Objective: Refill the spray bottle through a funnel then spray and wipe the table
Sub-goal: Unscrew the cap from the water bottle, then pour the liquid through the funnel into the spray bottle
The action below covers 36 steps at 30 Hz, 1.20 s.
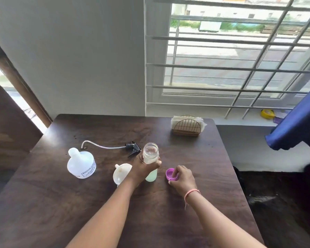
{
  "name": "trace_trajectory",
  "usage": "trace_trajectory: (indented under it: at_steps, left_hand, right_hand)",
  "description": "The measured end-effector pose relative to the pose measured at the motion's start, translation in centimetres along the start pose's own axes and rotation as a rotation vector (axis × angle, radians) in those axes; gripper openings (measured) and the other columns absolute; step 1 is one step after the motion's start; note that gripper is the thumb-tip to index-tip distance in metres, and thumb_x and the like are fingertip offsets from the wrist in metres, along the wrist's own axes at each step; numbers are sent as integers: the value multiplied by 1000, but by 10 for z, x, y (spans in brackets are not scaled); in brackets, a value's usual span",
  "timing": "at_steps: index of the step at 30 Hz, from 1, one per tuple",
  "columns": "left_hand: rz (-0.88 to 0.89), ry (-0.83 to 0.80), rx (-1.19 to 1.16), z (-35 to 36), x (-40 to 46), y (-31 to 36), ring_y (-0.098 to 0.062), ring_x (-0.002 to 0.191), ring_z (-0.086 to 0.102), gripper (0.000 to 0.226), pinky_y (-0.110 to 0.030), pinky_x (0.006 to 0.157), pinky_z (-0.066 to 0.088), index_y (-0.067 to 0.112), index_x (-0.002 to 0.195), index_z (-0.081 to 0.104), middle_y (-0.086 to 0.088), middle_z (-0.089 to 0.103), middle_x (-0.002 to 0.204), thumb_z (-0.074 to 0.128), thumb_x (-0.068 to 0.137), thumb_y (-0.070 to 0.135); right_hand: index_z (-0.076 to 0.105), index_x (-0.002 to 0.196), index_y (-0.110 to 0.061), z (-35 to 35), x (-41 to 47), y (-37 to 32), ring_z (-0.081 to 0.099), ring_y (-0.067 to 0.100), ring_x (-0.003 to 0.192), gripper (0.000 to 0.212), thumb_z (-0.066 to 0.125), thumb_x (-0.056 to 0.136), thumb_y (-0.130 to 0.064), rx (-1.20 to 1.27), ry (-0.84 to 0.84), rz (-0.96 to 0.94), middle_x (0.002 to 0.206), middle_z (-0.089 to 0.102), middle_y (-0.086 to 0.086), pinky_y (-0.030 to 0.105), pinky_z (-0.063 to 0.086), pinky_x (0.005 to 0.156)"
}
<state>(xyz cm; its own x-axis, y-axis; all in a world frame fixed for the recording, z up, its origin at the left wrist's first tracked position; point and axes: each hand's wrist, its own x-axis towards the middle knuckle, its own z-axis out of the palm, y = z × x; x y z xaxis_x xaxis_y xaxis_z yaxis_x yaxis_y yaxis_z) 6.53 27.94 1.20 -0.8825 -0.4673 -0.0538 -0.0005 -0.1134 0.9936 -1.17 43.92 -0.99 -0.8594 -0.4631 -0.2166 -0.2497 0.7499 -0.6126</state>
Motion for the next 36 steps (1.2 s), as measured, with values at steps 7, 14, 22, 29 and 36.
trace_trajectory:
  at_steps: [7,14,22,29,36]
  left_hand:
    - [-6,8,2,0,-2,3,-12,74,61,36,-25,70,50,8,88,62,4,67,78,76,58,23]
    - [-71,122,185,-3,-5,6,-18,101,61,67,-47,95,50,29,108,53,-6,59,114,80,48,43]
    - [-205,90,791,-47,-20,44,-15,129,25,78,-34,112,23,49,131,43,14,31,134,74,62,70]
    - [-310,324,917,-94,-34,20,-22,123,43,45,-32,103,34,38,121,60,3,46,129,73,78,39]
    - [-371,394,861,-94,-39,-3,-25,107,55,33,-33,87,48,29,107,66,-3,54,120,47,90,9]
  right_hand:
    - [60,99,-24,-9,4,-19,46,22,113,33,65,71,-8,8,18,-47,120,53,-4,35,41,93]
    - [48,130,-24,-15,7,-63,40,18,123,75,80,62,-23,69,-218,-258,126,50,-3,37,37,104]
    - [56,110,-24,-9,-4,-86,58,9,101,51,83,66,-23,366,-36,-337,107,63,-5,26,45,86]
    - [49,105,-27,3,-10,-92,58,-4,87,51,82,66,-22,453,-72,-252,95,64,-15,15,43,74]
    - [43,111,-32,6,-13,-96,61,10,86,55,75,68,-19,445,-64,-234,97,63,-10,13,42,68]
